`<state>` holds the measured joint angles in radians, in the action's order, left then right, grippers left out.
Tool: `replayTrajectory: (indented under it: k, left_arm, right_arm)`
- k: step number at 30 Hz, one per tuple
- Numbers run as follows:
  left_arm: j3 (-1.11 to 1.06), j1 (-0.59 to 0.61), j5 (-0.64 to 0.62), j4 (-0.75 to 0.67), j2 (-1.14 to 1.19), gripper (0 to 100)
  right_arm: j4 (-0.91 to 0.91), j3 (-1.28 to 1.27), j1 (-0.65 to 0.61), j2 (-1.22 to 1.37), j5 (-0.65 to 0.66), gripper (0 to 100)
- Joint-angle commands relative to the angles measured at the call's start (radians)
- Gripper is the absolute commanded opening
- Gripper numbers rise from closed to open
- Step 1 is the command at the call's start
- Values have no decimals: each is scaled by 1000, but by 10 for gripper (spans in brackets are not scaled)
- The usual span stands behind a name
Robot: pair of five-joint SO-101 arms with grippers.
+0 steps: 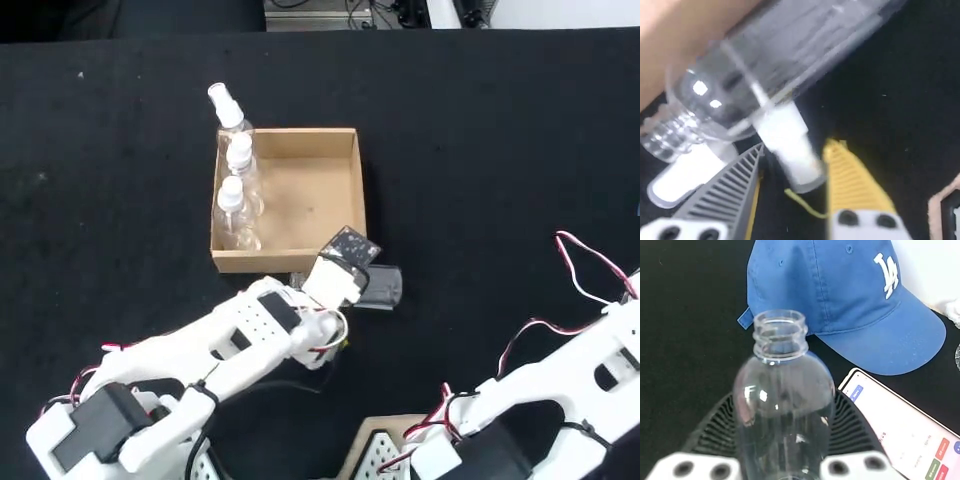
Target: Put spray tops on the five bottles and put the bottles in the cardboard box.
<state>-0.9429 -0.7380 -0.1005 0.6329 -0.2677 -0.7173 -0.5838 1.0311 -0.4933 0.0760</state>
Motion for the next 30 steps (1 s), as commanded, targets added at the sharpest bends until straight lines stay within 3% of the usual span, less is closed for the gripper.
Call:
replayTrajectory:
  k: [1,7,17,24,30]
  left_arm:
    - [10,-39,2,11,-17,104]
    - [73,-64,9,192,-18,102]
    - [105,-59,299,473,-18,102]
    - [117,-51,453,551,-38,102]
    - [185,76,580,678,-193,105]
  right_arm:
    - [31,24,12,-2,-5,11]
    - [31,24,12,-2,-5,12]
    - [31,24,12,-2,-5,12]
    - [31,24,12,-2,-5,12]
    - [31,24,12,-2,-5,12]
